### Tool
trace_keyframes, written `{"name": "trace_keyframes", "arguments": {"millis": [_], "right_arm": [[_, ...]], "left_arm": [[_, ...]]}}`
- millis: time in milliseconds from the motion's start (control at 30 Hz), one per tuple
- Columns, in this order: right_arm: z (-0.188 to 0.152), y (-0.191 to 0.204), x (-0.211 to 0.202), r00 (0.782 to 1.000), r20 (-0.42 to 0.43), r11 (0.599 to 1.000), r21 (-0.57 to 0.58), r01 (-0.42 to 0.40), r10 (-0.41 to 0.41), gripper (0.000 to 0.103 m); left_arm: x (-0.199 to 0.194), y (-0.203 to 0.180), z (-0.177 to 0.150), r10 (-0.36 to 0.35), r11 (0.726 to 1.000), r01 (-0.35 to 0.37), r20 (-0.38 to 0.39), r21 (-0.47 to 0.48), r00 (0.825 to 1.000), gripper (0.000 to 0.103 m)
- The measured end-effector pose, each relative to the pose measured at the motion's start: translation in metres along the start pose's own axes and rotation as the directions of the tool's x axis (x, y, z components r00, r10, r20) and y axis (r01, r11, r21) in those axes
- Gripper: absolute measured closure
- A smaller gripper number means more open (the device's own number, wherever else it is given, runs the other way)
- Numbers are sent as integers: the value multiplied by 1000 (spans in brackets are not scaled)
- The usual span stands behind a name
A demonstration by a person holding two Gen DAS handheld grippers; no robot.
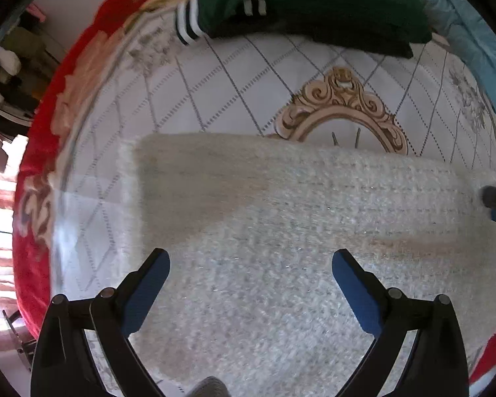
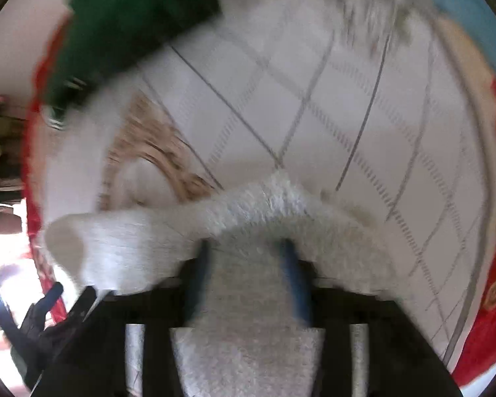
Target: Fold large clothes
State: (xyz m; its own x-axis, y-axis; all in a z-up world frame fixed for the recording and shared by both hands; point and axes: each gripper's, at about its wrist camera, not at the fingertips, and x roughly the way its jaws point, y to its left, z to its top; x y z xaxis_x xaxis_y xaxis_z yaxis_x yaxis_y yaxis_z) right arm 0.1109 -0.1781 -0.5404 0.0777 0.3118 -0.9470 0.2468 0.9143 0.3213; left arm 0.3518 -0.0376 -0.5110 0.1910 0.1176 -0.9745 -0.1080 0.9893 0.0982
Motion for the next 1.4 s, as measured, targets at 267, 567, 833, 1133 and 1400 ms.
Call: {"name": "trace_keyframes", "arguments": {"millis": [267,567,833,1133,1400], "right_arm": [[-38,41,84,982,-178,996,-76,43,-56,69],[-35,-17,19,980,-99,974,167,-154,172,65],[-197,-164,-56,963,88,806,530,-261,254,34],[-211,-201,62,742,378,520,540,-663,553,31],[-188,-205,18,678,524,467,491,-735,516,84]], "left_arm": [[4,8,-14,21,999,-22,-27,-32,999,2],[-20,-35,-9,-7,999,8,-2,46,1000,2],[28,-100,-8,43,984,-29,-72,177,996,0],[33,-98,-9,45,986,-31,-80,164,996,0],[23,-117,-14,41,982,-22,-98,188,994,0]]}}
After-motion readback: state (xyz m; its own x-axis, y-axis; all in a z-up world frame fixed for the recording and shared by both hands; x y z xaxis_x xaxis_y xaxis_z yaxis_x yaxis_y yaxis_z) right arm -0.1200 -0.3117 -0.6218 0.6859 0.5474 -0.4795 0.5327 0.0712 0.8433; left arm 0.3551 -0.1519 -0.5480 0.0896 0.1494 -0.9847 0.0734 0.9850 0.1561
